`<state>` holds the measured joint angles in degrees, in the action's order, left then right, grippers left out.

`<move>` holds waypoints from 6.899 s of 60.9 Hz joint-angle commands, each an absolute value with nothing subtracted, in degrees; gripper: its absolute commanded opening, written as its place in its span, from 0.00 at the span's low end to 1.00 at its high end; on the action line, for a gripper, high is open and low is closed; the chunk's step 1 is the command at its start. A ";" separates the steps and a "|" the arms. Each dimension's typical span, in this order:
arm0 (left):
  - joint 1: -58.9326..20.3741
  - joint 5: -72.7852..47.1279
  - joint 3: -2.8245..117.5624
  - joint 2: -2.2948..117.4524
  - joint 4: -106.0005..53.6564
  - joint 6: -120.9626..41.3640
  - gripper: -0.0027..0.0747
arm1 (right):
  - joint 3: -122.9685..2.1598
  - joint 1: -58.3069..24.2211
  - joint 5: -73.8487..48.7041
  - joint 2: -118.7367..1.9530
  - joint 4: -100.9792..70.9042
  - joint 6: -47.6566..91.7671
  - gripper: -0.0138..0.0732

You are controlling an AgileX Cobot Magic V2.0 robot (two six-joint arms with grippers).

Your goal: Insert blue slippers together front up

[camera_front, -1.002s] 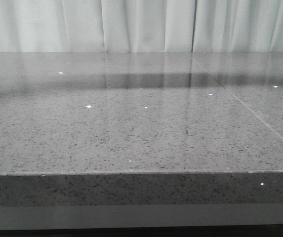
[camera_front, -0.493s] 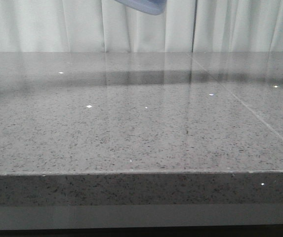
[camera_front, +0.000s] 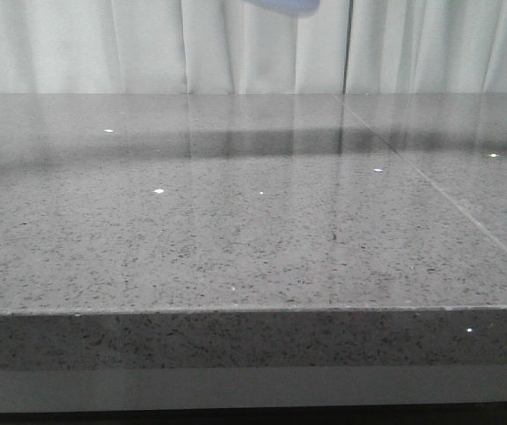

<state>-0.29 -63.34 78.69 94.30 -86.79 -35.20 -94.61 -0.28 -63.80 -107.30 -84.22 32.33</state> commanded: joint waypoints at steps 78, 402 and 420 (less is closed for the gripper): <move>-1.81 -59.31 80.31 92.11 -78.76 -34.91 0.01 | -96.86 6.11 -74.62 -100.56 -68.65 24.34 0.71; -7.85 -7.44 11.40 9.62 1.87 5.10 0.01 | -28.16 1.72 -11.09 -19.57 -22.25 32.03 0.09; -3.66 -7.95 3.09 -0.33 -1.49 2.44 0.01 | -28.16 1.72 -11.09 -19.57 -22.25 32.03 0.09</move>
<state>-4.49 -12.33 2.95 0.86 0.00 2.98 -26.61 1.74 -15.64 -19.30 -21.69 31.72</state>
